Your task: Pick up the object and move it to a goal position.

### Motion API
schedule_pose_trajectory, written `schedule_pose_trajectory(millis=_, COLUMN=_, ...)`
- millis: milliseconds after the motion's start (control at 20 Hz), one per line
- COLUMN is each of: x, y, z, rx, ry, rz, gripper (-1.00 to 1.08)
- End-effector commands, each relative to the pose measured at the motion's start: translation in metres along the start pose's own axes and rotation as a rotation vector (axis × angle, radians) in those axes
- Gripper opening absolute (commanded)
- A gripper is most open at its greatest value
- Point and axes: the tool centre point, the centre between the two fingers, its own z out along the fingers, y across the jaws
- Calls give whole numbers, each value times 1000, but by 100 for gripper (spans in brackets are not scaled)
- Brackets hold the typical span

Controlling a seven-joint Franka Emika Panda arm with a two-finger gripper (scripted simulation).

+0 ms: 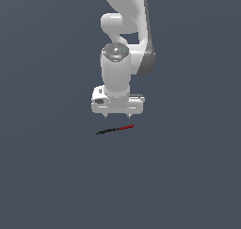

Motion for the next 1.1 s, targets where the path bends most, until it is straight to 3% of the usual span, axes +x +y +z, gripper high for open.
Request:
schedule_pose_trajectory(millis=0, x=0, y=0, z=0, rx=0, ry=0, rz=0, gripper=100)
schedule_pose_trajectory(millis=550, x=17, y=16, z=-21, rx=8, ry=55, rz=66, gripper=100)
schedule_pose_trajectory(millis=1050, x=15, y=15, z=-15, rx=11, ry=49, rz=108, gripper=100)
